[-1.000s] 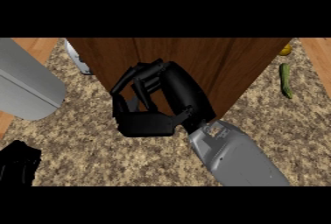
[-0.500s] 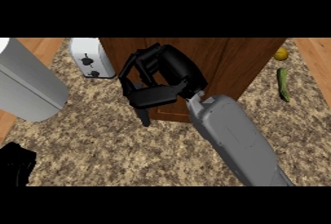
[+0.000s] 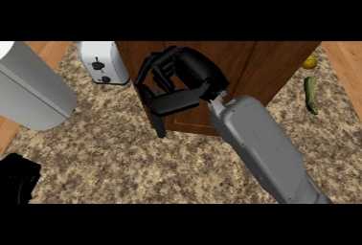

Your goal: Pick up the bottled water, place it into the cabinet and close the cabinet

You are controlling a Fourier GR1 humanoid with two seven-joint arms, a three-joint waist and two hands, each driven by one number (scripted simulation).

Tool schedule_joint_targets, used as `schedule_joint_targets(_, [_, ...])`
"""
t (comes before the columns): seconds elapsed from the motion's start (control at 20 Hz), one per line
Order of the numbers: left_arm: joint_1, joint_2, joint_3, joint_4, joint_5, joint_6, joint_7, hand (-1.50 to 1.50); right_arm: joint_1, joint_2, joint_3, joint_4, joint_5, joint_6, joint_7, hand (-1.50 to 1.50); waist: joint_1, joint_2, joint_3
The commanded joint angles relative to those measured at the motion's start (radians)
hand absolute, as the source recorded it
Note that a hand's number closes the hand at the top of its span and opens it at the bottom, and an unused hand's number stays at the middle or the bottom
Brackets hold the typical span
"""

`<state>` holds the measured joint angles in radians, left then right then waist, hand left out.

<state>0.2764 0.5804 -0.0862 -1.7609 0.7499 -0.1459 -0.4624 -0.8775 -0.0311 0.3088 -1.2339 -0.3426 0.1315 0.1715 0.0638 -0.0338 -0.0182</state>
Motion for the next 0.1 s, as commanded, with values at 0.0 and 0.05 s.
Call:
schedule_joint_targets(0.0, [-0.018, 0.000, 0.003, 0.003, -0.006, 0.008, 0.008, 1.50, -0.022, -0.085, -0.122, 0.183, 0.045, -0.073, -0.038, 1.50, -0.017, 0.060, 0.017])
schedule_joint_targets(0.05, [-0.035, -0.007, -0.001, 0.021, -0.006, 0.016, 0.016, 1.50, -0.029, -0.095, -0.125, 0.176, 0.033, -0.056, -0.022, 1.50, -0.032, 0.059, 0.017])
